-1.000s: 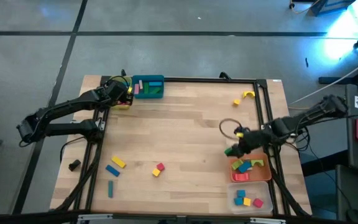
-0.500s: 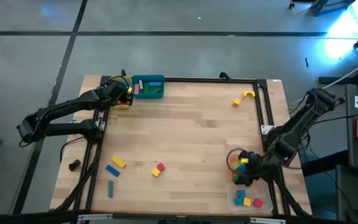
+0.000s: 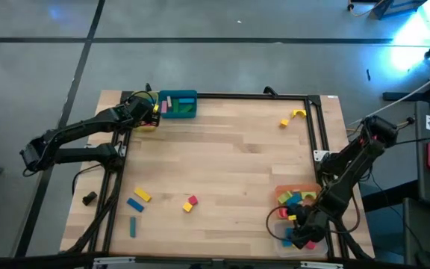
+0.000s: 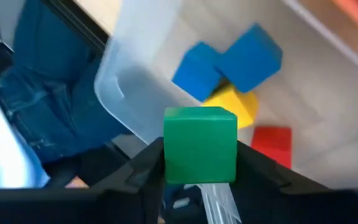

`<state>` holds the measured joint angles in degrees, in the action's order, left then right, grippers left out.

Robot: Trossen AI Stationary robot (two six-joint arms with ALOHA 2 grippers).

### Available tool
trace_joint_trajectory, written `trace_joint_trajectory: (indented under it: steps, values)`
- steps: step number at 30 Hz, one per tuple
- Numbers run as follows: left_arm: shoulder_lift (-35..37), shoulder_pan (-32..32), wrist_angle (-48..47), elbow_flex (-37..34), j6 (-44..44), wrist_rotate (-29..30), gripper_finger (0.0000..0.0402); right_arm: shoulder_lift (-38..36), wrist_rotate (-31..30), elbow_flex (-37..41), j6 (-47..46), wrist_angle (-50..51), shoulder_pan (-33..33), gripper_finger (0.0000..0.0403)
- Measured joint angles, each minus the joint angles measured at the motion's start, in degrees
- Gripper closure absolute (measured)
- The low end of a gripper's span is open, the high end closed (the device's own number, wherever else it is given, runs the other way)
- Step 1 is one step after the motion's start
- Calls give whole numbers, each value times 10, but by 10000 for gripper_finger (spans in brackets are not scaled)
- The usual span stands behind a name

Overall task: Sort blocks by size
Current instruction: Put the green square block into the transparent bin, then put the yellow rectangular block into the blue bin

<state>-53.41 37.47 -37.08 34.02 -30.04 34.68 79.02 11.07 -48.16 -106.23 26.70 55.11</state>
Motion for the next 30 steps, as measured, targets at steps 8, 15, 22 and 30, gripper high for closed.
trace_joint_trajectory:
  steps: [8, 15, 22, 30]
  values:
    - [0, 0, 0, 0, 0, 0, 205, 0, 15, 0, 0, 1, 0, 208]
    - [0, 0, 0, 0, 0, 0, 205, 0, 2, 0, 24, 7, -5, 208]
    - [0, 0, 1, 0, 0, 0, 205, -14, -105, 0, 161, 45, -67, 224]
    - [0, 0, 1, 0, 9, 0, 205, -76, -121, 0, 380, 78, -196, 228]
